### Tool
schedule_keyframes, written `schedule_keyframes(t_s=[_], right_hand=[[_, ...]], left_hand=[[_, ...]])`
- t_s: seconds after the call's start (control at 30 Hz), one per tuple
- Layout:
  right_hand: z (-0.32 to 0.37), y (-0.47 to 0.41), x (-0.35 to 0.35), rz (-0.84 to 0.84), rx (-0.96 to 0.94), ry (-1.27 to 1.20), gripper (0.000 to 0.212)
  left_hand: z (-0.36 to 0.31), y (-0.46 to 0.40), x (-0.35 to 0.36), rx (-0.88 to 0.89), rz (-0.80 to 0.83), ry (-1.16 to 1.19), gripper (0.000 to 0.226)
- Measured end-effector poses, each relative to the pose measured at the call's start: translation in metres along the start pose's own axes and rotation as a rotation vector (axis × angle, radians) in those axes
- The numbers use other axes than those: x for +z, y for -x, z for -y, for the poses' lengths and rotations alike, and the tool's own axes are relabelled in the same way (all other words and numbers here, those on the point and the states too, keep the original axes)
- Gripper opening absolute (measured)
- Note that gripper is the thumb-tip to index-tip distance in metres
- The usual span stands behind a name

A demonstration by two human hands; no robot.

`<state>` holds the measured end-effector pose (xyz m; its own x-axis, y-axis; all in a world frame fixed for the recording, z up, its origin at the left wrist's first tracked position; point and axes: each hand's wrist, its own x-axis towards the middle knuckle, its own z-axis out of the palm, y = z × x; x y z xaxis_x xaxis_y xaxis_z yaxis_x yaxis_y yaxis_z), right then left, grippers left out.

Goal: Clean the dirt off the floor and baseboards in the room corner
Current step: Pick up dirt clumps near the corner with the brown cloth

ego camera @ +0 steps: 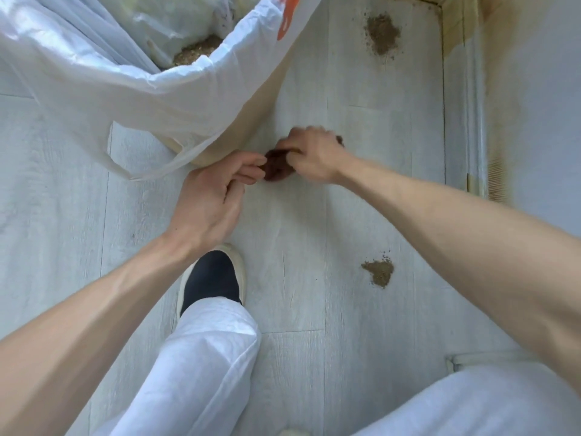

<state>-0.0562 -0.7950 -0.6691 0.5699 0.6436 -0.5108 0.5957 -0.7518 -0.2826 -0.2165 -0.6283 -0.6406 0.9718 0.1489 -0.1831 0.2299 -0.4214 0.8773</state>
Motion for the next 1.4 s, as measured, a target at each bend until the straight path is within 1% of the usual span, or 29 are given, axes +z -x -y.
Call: schedule_keyframes(t_s=[0.07, 0.1, 0.17, 0.2, 0.23, 0.27, 0.3, 0.33, 0.37, 0.47, 0.5, 0.53, 0.63, 0.7, 0.77, 0.83, 0.87, 0.93, 1.03, 1.1, 1.17, 1.23, 1.3, 1.37, 1.4], right_hand=[[0.009, 0.025, 0.029, 0.163, -0.098, 0.149, 0.064], [0.008, 0.045, 0.044, 0.242, -0.158, 0.179, 0.059], [-0.009, 0.088, 0.063, 0.371, -0.263, 0.214, 0.041], [-0.020, 0.108, 0.068, 0.429, -0.279, 0.212, 0.034], [-0.033, 0.124, 0.068, 0.472, -0.258, 0.205, 0.033], [-0.045, 0.137, 0.065, 0.481, -0.213, 0.189, 0.037], [-0.056, 0.147, 0.061, 0.453, -0.156, 0.147, 0.043], [-0.065, 0.153, 0.054, 0.382, -0.096, 0.073, 0.048], [-0.074, 0.155, 0.045, 0.276, -0.031, -0.024, 0.050], [-0.104, 0.145, 0.020, -0.058, 0.212, -0.286, 0.045], [-0.117, 0.138, 0.017, -0.130, 0.290, -0.321, 0.042], [-0.128, 0.133, 0.018, -0.166, 0.362, -0.333, 0.038], [-0.132, 0.140, 0.052, -0.128, 0.493, -0.365, 0.030], [-0.117, 0.167, 0.088, -0.172, 0.539, -0.458, 0.032], [-0.095, 0.199, 0.116, -0.195, 0.531, -0.496, 0.038], [-0.084, 0.222, 0.131, -0.187, 0.511, -0.545, 0.032], [-0.084, 0.227, 0.131, -0.195, 0.520, -0.585, 0.029], [-0.098, 0.226, 0.122, -0.257, 0.541, -0.620, 0.033], [-0.123, 0.206, 0.089, -0.412, 0.569, -0.706, 0.041], [-0.137, 0.188, 0.065, -0.510, 0.637, -0.720, 0.041], [-0.151, 0.169, 0.045, -0.574, 0.664, -0.695, 0.041], [-0.164, 0.152, 0.033, -0.604, 0.674, -0.666, 0.041], [-0.172, 0.140, 0.032, -0.589, 0.666, -0.604, 0.039], [-0.174, 0.134, 0.044, -0.509, 0.662, -0.508, 0.035], [-0.170, 0.136, 0.052, -0.467, 0.683, -0.462, 0.037]], left_hand=[[-0.002, -0.002, 0.005, 0.000, 0.014, 0.008, 0.054], [-0.001, -0.001, 0.006, -0.002, 0.021, 0.006, 0.054], [-0.003, -0.003, 0.011, -0.002, 0.039, 0.010, 0.055], [-0.004, -0.003, 0.014, 0.001, 0.057, 0.012, 0.056], [-0.005, -0.004, 0.016, 0.005, 0.073, 0.017, 0.057], [-0.007, -0.004, 0.018, 0.007, 0.080, 0.024, 0.058], [-0.008, -0.004, 0.020, 0.012, 0.083, 0.031, 0.058], [-0.009, -0.005, 0.021, 0.019, 0.089, 0.037, 0.058], [-0.009, -0.005, 0.023, 0.024, 0.097, 0.039, 0.058], [-0.009, -0.007, 0.027, 0.027, 0.125, 0.029, 0.059], [-0.010, -0.007, 0.028, 0.026, 0.128, 0.022, 0.059], [-0.010, -0.008, 0.031, 0.028, 0.132, 0.014, 0.059], [-0.009, -0.006, 0.034, 0.038, 0.133, 0.013, 0.058], [-0.010, -0.005, 0.037, 0.046, 0.155, 0.010, 0.057], [-0.011, -0.004, 0.040, 0.063, 0.172, -0.001, 0.057], [-0.012, -0.004, 0.042, 0.075, 0.184, -0.012, 0.056], [-0.014, -0.004, 0.044, 0.078, 0.187, -0.013, 0.056], [-0.016, -0.005, 0.047, 0.091, 0.197, -0.014, 0.058], [-0.019, -0.006, 0.049, 0.114, 0.219, -0.026, 0.059], [-0.018, -0.005, 0.051, 0.123, 0.224, -0.033, 0.058], [-0.018, -0.003, 0.050, 0.137, 0.229, -0.047, 0.057], [-0.016, -0.001, 0.049, 0.152, 0.230, -0.063, 0.056], [-0.014, 0.002, 0.048, 0.156, 0.236, -0.084, 0.056], [-0.013, 0.004, 0.046, 0.154, 0.237, -0.094, 0.056], [-0.013, 0.005, 0.045, 0.153, 0.241, -0.095, 0.055]])
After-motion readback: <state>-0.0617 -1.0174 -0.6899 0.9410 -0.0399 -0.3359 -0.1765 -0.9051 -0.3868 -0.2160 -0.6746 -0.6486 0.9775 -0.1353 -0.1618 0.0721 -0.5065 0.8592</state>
